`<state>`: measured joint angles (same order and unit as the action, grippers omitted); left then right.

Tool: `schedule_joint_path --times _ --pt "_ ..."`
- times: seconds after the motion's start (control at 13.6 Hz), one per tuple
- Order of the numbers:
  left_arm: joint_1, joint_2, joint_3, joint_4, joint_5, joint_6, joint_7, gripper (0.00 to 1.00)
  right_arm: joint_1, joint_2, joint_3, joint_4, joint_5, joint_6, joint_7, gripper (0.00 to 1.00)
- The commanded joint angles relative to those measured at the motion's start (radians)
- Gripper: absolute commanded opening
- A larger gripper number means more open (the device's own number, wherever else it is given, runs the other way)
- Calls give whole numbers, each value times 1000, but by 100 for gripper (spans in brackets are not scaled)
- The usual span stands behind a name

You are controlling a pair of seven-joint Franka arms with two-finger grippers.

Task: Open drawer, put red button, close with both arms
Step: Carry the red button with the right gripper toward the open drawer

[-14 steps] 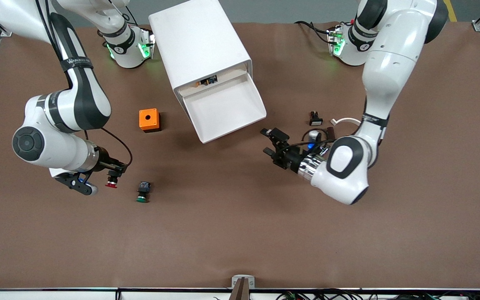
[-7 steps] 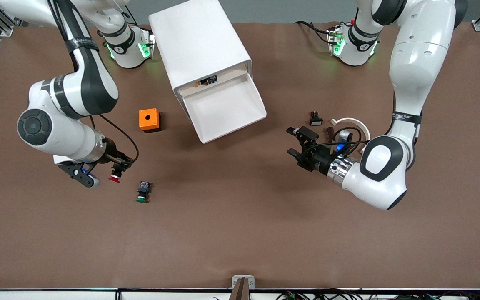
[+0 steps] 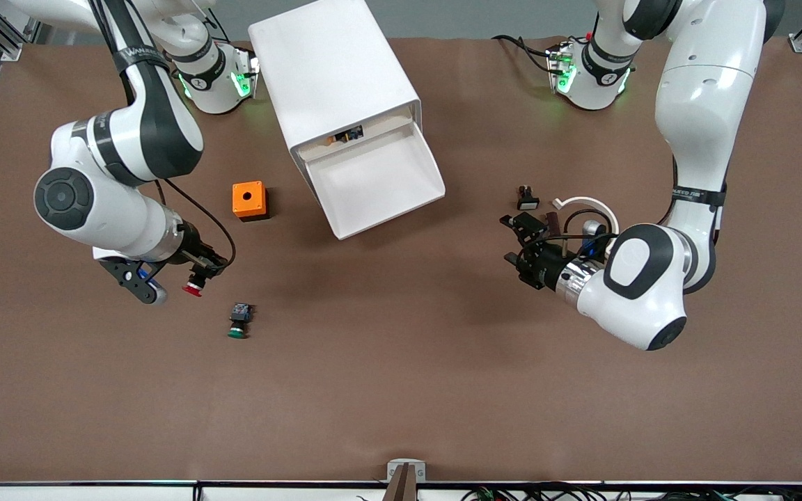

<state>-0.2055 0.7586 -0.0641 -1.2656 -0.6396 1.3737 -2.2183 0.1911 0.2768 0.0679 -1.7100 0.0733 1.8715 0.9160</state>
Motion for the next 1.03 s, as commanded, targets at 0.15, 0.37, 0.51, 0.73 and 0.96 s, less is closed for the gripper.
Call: schedule_joint_path --times 0.15,0.37,0.51,0.73,0.96 --pt "1 -53 -5 -8 171 -10 44 99 24 -30 -2 -14 -3 -9 70 0" --pt "3 -61 3 -8 233 -10 80 99 51 -33 -2 -14 0 -9 130 0" --pt "14 -61 4 -6 258 -10 126 99 76 -33 -2 -14 8 -5 187 0" --pt "6 -59 53 -6 279 -1 276 99 116 -39 0 -14 11 -5 270 0" --pt "6 -59 60 -5 285 14 333 99 159 -39 -2 -17 17 -2 346 0"
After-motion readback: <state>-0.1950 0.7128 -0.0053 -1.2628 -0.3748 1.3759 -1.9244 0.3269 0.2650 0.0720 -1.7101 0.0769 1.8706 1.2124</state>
